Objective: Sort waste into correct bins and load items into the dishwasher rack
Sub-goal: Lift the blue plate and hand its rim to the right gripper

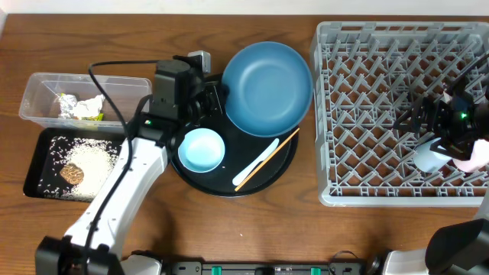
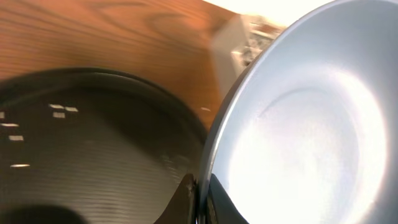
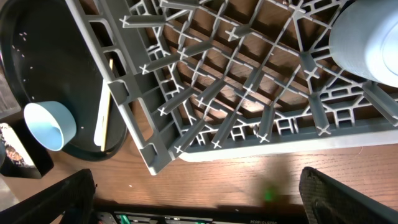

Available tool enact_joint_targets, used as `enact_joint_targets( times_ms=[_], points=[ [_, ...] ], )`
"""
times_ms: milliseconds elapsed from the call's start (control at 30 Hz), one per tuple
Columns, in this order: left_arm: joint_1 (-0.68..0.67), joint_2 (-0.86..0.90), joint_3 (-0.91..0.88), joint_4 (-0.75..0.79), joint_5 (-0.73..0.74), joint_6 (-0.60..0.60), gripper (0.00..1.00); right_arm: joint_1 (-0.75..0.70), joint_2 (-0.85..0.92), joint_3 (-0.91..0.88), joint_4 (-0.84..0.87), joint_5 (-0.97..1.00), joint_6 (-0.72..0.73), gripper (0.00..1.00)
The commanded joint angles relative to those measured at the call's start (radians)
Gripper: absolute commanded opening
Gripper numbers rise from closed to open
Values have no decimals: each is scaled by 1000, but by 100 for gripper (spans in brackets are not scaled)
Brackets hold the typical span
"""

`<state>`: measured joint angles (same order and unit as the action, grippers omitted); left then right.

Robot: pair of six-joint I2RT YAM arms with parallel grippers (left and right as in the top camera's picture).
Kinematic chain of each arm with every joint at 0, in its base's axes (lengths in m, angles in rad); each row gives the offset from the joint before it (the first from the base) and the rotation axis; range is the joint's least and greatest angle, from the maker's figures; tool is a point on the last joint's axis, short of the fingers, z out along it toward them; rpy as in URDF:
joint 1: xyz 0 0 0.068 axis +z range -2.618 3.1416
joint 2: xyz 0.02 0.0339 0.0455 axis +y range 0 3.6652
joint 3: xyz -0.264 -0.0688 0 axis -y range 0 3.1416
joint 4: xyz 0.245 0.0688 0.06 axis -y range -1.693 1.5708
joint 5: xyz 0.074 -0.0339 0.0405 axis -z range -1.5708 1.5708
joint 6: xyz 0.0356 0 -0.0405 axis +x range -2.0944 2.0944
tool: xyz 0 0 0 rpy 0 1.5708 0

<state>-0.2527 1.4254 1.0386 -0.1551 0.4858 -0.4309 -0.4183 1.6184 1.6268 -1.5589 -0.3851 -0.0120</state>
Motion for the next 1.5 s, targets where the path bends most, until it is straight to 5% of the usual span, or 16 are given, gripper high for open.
enact_joint_targets(
  times_ms=[0, 433, 467, 500, 533, 667, 800, 933, 1033, 1467],
  points=[
    [-18, -13, 21, 2, 160, -68, 6, 6, -11, 12, -2, 1, -16, 99],
    [-200, -9, 21, 45, 138, -83, 6, 6, -11, 12, 4, 11, -16, 99],
    [-207, -7, 21, 45, 126, -83, 6, 6, -11, 12, 24, -2, -16, 68],
    [-213, -6, 21, 45, 112, -83, 6, 6, -11, 12, 47, -23, -16, 73],
    [-218, -6, 21, 45, 101, -83, 6, 6, -11, 12, 54, -45, -25, 99],
    [-220, -6, 21, 43, 63, -83, 6, 7, -11, 10, 32, -205, -81, 99],
    [-220, -3, 16, 29, -11, -83, 6, 28, -11, 8, 33, -524, -351, 99],
    [-220, 22, 14, 29, -27, -83, 6, 84, -11, 8, 43, -637, -445, 72],
    [-224, 57, 14, 30, -27, -83, 6, 149, -11, 8, 87, -593, -449, 61],
    [-237, 118, 14, 30, -23, -83, 6, 442, -11, 5, 285, -104, -243, 52]
  ],
)
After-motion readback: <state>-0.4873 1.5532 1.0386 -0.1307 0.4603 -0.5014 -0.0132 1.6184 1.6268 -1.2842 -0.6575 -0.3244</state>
